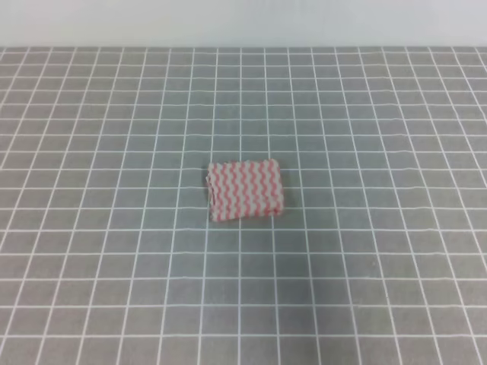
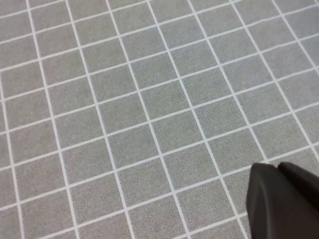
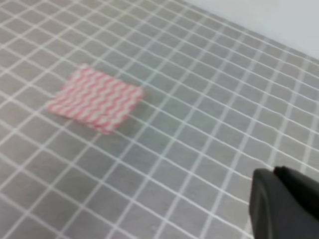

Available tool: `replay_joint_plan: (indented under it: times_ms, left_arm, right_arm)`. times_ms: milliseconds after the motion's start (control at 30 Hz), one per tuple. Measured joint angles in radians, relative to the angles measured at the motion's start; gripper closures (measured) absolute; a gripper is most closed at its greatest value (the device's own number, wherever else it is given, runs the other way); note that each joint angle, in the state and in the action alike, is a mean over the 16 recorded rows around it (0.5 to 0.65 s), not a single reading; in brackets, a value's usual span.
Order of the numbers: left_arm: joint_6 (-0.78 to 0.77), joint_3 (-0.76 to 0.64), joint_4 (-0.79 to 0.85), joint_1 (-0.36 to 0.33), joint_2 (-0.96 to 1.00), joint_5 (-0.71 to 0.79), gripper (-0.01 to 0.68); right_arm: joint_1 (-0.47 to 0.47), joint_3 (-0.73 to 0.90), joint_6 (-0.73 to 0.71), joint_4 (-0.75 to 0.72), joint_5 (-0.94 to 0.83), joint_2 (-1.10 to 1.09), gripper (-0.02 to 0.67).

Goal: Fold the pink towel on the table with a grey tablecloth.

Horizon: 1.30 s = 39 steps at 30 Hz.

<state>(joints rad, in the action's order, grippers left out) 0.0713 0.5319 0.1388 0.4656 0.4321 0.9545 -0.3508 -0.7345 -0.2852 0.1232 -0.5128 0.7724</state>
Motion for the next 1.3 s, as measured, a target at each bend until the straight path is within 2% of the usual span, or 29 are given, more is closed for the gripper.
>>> replay_joint_plan:
  times_ms: [267, 467, 833, 1067, 1300]
  left_arm:
    - [-0.001, 0.0, 0.0, 0.0, 0.0, -0.001, 0.672]
    - [-0.001, 0.0, 0.0, 0.0, 0.0, -0.002, 0.672]
    - [-0.001, 0.0, 0.0, 0.0, 0.0, 0.0, 0.672]
    - [-0.002, 0.0, 0.0, 0.0, 0.0, 0.002, 0.672]
    - [-0.003, 0.0, 0.0, 0.0, 0.001, 0.002, 0.672]
  right_arm:
    - [0.145, 0.073, -0.014, -0.025, 0.078, -0.102, 0.666]
    - [0.213, 0.24, -0.019, -0.023, 0.187, -0.324, 0.666]
    - [0.232, 0.607, 0.072, -0.023, 0.295, -0.736, 0.666]
    - [0.25, 0.717, 0.19, -0.048, 0.271, -0.793, 0.666]
    - [0.293, 0.755, 0.258, -0.084, 0.244, -0.798, 0.666]
